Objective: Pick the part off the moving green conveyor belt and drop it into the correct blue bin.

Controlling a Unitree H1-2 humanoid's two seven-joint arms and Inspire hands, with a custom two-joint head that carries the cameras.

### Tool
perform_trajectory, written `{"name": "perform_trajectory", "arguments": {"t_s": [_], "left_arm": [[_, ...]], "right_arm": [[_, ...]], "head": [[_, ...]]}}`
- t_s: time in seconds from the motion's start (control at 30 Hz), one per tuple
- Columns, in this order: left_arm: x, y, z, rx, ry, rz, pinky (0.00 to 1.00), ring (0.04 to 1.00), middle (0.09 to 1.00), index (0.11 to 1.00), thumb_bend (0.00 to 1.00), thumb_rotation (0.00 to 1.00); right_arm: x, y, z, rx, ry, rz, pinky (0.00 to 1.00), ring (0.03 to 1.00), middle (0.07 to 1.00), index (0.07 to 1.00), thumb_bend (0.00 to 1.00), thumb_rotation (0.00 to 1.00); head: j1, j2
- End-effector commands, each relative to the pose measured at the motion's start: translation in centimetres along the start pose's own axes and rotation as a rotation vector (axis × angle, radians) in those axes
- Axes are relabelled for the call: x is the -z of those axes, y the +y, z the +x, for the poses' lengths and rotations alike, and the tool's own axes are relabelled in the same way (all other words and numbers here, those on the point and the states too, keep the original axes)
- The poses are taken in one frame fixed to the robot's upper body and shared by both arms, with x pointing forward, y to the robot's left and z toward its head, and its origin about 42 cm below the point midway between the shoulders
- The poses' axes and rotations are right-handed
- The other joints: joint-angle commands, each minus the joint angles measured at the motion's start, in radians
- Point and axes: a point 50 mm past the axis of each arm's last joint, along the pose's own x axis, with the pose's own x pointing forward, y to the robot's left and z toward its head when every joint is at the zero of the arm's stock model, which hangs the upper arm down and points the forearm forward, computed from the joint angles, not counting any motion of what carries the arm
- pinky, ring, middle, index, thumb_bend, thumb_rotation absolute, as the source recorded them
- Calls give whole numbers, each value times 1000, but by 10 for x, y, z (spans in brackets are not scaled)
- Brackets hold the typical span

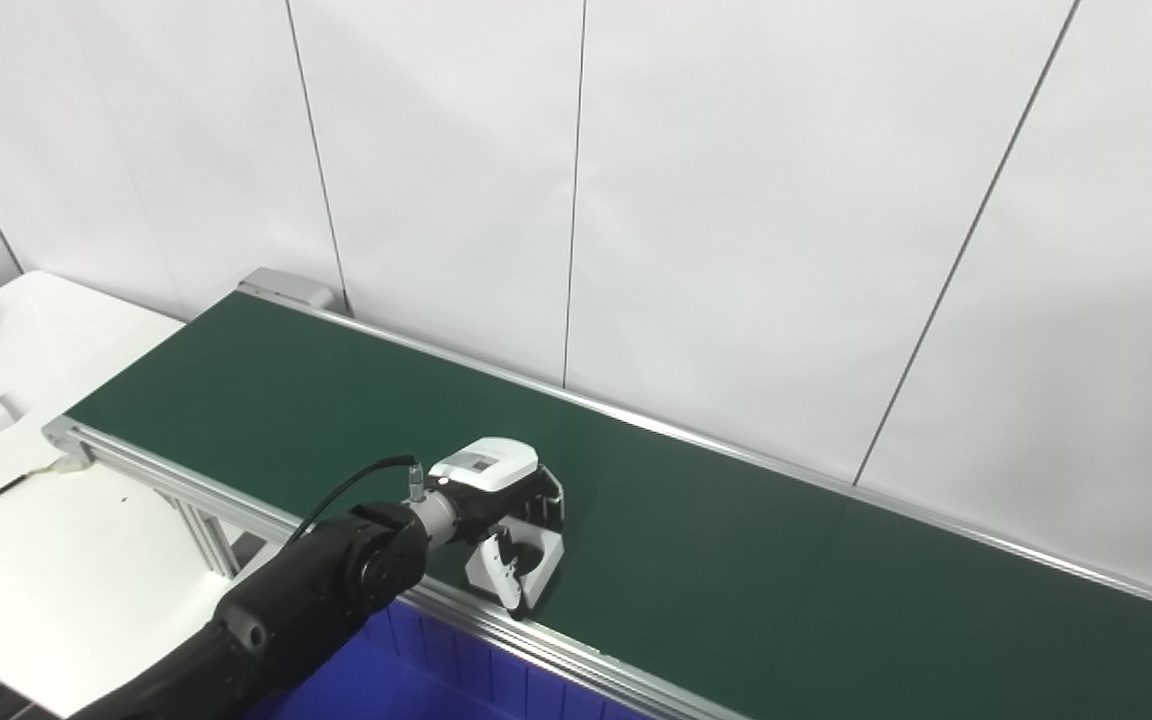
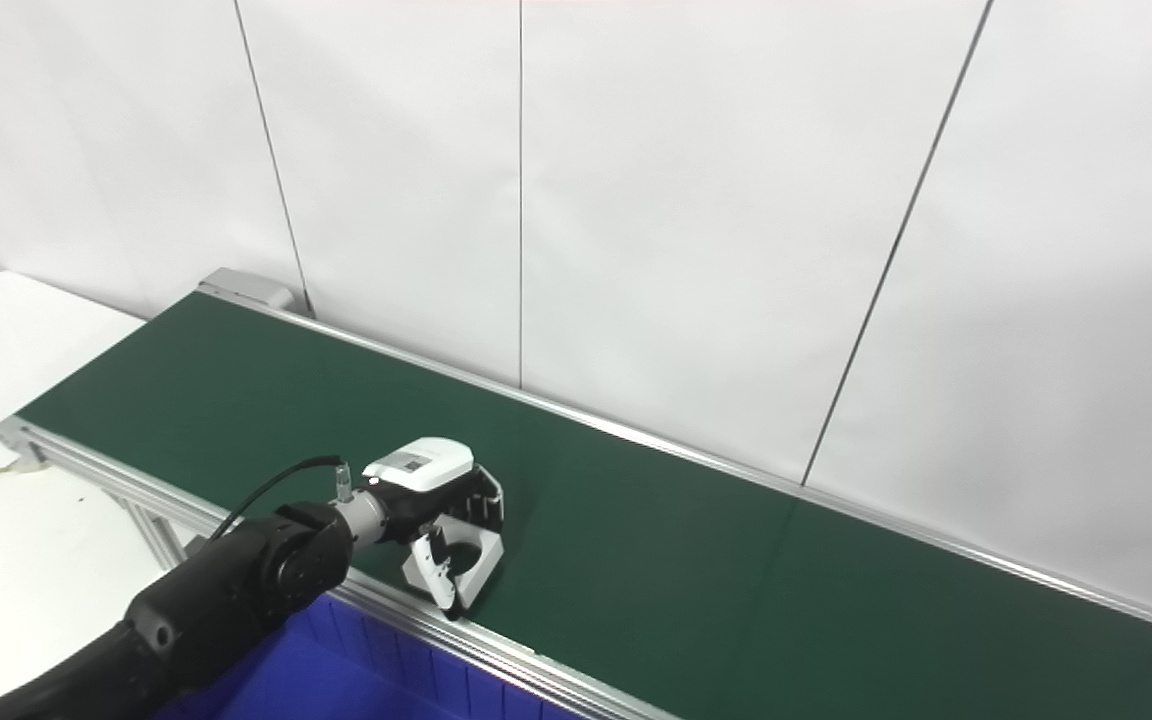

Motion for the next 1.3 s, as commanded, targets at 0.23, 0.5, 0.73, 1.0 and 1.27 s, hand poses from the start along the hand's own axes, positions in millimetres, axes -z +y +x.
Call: {"name": "perform_trajectory", "arguments": {"t_s": [0.23,0.5,0.73,1.0,1.27], "left_arm": [[-26,47,-22,-141,-70,50,443,431,506,508,500,0],[-42,60,-37,-189,-99,74,433,427,496,510,501,0],[-49,66,-51,-239,-142,54,381,409,483,517,500,0],[-64,70,-81,-291,-170,-39,363,396,483,524,500,0],[-77,69,-109,-338,-229,-145,364,405,489,523,500,0]], "right_arm": [[-11,-5,6,15,-87,4,586,672,745,859,574,569],[-12,-6,6,16,-88,12,583,671,745,858,573,550],[-12,-7,5,17,-89,13,585,671,743,858,578,553],[-14,-9,3,18,-97,3,582,670,745,857,571,567],[-16,-12,2,24,-104,1,587,672,744,852,592,564]], "head": [[-4,5],[-9,6],[-16,14],[-44,44],[-68,76]]}}
